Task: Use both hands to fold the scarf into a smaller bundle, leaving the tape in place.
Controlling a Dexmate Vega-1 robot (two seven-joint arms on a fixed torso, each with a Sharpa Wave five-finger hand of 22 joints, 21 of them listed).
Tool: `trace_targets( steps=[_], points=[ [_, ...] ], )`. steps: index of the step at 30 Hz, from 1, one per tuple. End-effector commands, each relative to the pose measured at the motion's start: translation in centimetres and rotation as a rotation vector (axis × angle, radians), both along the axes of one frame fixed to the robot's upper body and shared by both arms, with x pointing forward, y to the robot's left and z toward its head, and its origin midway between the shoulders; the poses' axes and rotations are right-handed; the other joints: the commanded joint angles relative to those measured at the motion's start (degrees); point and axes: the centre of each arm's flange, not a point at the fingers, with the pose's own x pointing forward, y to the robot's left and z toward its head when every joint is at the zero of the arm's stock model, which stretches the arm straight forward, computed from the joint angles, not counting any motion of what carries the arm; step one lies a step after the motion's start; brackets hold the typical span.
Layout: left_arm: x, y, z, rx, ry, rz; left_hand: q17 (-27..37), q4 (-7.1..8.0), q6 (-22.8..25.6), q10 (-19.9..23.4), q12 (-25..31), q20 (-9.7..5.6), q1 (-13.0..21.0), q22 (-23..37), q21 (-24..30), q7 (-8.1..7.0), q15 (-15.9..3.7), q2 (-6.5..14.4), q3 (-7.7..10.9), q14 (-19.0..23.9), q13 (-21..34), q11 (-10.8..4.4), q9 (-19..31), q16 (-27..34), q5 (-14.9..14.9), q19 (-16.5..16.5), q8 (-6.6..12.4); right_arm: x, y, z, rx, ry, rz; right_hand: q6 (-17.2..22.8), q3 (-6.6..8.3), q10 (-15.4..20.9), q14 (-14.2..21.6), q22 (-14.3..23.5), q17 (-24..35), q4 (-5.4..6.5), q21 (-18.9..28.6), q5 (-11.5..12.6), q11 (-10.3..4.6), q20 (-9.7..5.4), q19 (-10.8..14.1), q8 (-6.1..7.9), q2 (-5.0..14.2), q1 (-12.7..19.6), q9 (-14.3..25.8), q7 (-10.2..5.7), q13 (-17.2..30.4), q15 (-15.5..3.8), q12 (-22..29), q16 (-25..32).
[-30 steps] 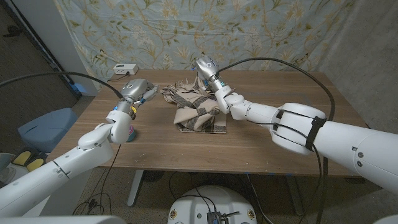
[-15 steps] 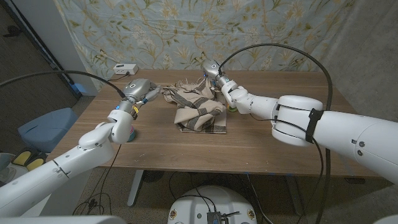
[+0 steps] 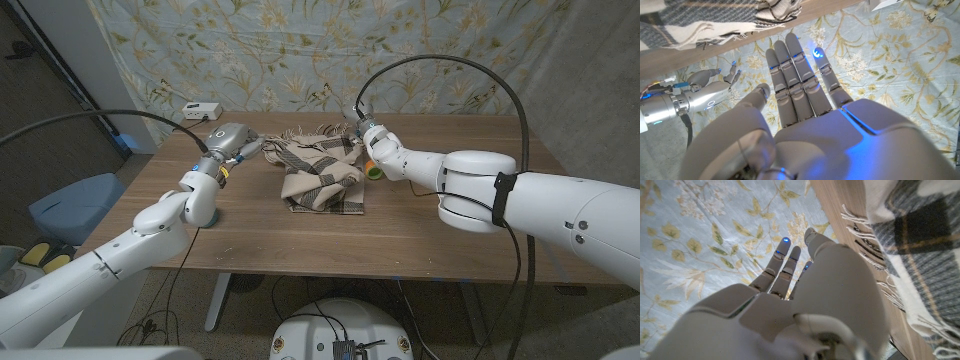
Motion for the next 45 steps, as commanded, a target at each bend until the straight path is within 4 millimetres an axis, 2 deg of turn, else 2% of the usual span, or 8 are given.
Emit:
trace_targets(
  steps=[1, 2, 5, 9, 18, 24, 30, 45],
  points=[
    [0.1, -0.4, 0.5, 0.002, -0.015, -0.003, -0.1, -0.14, -0.5, -0.4, -0.2, 0.07, -0.3, 0.0, -0.1, -0.15, -0.21, -0.5, 0.55, -0.3, 0.2, 0.06, 0.0, -0.4, -0.1, -0.7, -0.47, -2.3, -1.3, 1.8, 0.161, -0.251, 0.052, 0.0, -0.69, 0.8, 0.1, 0.0, -0.3, 2.04, -0.3, 0.1, 0.79, -1.13, 0.7, 0.82, -0.03, -4.3, 0.1, -0.05, -0.2, -9.21, 0.8, 0.3],
    [0.1, -0.3, 0.5, 0.001, -0.019, -0.003, -0.2, -0.21, -0.8, -0.8, -0.4, 0.03, -0.4, 0.0, -0.1, -0.1, -0.09, -0.6, 0.62, -0.7, 0.2, 0.0, 0.0, -0.6, -0.1, -0.8, -0.63, -2.7, -1.4, 1.9, 0.183, -0.285, 0.074, 0.2, -0.87, 1.2, 0.3, 0.0, -0.4, 2.5, -0.3, 0.1, 1.05, -1.05, 0.9, 0.94, 0.02, -5.4, 0.1, -0.05, -0.3, -9.18, 1.0, 0.4],
    [-0.1, -0.3, 0.6, -0.014, -0.04, -0.003, -0.9, -0.4, -2.5, -2.3, -1.4, 0.17, -0.6, -0.1, -0.6, -0.71, -0.06, -0.7, 0.87, -2.3, -0.2, -0.17, -0.1, -1.7, -0.1, -2.2, -1.27, -4.1, -1.9, 2.2, 0.269, -0.293, 0.163, 0.6, -2.53, 2.4, 1.2, -0.1, -1.2, 5.81, -0.5, 0.2, 2.66, -0.26, 3.3, 1.08, -0.58, -13.6, 0.1, 0.67, -0.7, -8.96, 1.2, 0.9],
    [-0.4, -0.1, 0.6, -0.036, -0.065, -0.007, -2.9, -1.34, -7.1, -7.1, -4.5, 0.62, -0.9, -0.3, -1.7, -1.98, -0.03, -1.2, 1.61, -7.7, -1.6, 0.19, -0.3, -5.1, 0.0, -4.0, -2.7, -5.8, -2.8, 2.3, 0.398, -0.303, 0.263, -2.5, -4.38, 2.6, 2.4, -0.2, -1.9, 9.04, -1.5, -0.2, 5.18, 1.64, 5.7, 0.45, -1.84, -22.0, 0.1, 3.66, -1.0, -7.55, 1.0, 1.5],
    [-0.9, 0.3, 0.6, -0.115, -0.119, -0.043, -5.6, -3.66, -23.5, -21.4, -8.2, 1.62, -2.1, -0.5, -5.2, -4.68, 2.38, -2.1, 2.08, -21.1, -4.6, 0.74, -1.2, -11.1, 0.1, -8.4, -4.22, -9.6, -5.0, 2.0, 0.621, -0.252, 0.488, -4.3, -7.81, 3.0, 2.0, -0.2, -2.3, 13.18, -3.5, -0.5, 7.31, 3.97, 6.0, 0.67, -3.2, -32.1, 0.1, 5.66, -1.0, -4.53, 1.0, 1.8],
    [-1.1, 0.8, 0.6, -0.187, -0.134, -0.102, -6.2, -4.31, -31.1, -28.1, -8.2, 2.29, -3.1, -0.7, -7.6, -5.05, 3.58, -2.4, 1.84, -28.1, -6.2, 1.34, -1.6, -12.3, 0.1, -11.0, -4.1, -11.8, -6.7, 1.8, 0.74, -0.178, 0.635, -6.2, -9.54, 2.8, 0.2, -0.2, -2.6, 14.62, -5.3, -0.4, 8.59, 5.32, 4.7, 0.46, -3.92, -36.4, 0.1, 6.8, -1.0, -2.57, 1.0, 1.3],
    [-1.2, 1.4, 0.6, -0.242, -0.132, -0.156, -6.4, -3.95, -34.2, -31.3, -8.1, 2.59, -4.6, -0.8, -9.2, -5.35, 4.86, -2.8, 1.16, -31.0, -7.1, 1.83, -1.8, -12.2, -0.1, -12.8, -3.96, -13.4, -8.5, 1.5, 0.835, -0.115, 0.739, -7.8, -10.6, 2.1, -1.9, -0.2, -2.8, 15.19, -6.6, -0.4, 9.66, 6.49, 3.6, 0.33, -4.45, -38.9, 0.0, 7.35, -1.0, -1.29, 0.8, 0.6],
    [-0.5, 2.0, 1.1, -0.405, -0.08, -0.393, -6.9, -3.15, -40.6, -37.3, -7.9, 2.94, -7.5, -0.9, -12.0, -6.11, 6.63, -3.1, 0.34, -36.5, -9.0, 3.5, -2.1, -12.3, -0.3, -14.2, -4.03, -15.7, -13.2, -0.8, 1.08, 0.104, 0.973, -9.8, -10.43, 0.2, -6.7, -0.4, -3.7, 14.83, -9.7, -0.1, 11.22, 7.86, 0.5, 0.45, -3.44, -40.3, 0.0, 8.54, -1.0, 1.18, 0.4, -1.2]
  ],
)
